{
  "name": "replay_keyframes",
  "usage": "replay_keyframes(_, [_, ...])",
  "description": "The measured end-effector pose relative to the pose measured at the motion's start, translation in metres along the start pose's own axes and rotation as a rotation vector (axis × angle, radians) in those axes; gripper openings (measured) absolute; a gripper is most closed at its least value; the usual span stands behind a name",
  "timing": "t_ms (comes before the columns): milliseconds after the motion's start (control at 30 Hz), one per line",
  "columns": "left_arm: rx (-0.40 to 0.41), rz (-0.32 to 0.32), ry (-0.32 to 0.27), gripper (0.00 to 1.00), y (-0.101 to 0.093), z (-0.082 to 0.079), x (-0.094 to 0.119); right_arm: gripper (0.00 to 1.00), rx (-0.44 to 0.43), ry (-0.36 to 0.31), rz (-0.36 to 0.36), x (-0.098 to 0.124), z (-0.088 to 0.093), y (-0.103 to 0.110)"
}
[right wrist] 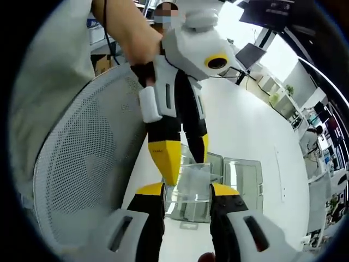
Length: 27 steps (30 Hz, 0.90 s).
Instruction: Insert the divider into the dual guide fixture by aligning both edges with the guide slots and pushing it downward to the bottom, including one-sided entry, uneven engagement, binding, and posture correction.
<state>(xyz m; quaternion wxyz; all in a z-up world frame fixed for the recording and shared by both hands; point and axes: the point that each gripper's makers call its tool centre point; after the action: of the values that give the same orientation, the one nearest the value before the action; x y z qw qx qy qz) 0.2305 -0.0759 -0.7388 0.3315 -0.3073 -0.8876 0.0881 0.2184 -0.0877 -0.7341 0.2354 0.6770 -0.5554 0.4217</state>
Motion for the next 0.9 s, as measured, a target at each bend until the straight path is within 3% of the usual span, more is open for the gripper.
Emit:
replay_keyframes(333, [0.139, 0.010, 0.023, 0.25, -0.0013, 0.0027, 0.0006, 0.27, 0.007, 0.001, 0.004, -0.0002, -0.0024, -0.0005])
replay_keyframes(900, [0.230, 0.025, 0.033, 0.13, -0.0046, 0.0002, 0.0002, 0.27, 0.016, 0.005, 0.007, 0.0003, -0.0040, 0.0003])
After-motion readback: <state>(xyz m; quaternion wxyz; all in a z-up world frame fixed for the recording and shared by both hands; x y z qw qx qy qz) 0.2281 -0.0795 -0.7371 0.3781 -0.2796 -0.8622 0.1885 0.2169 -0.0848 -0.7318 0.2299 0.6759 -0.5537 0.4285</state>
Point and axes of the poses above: the point that each gripper's makers call its tool centre point, and the gripper's own axes: x roughly backward along the fingers, y roughly to its left, z roughly out of its underside, and after that the axes turned 12 degrees about -z, right-handed
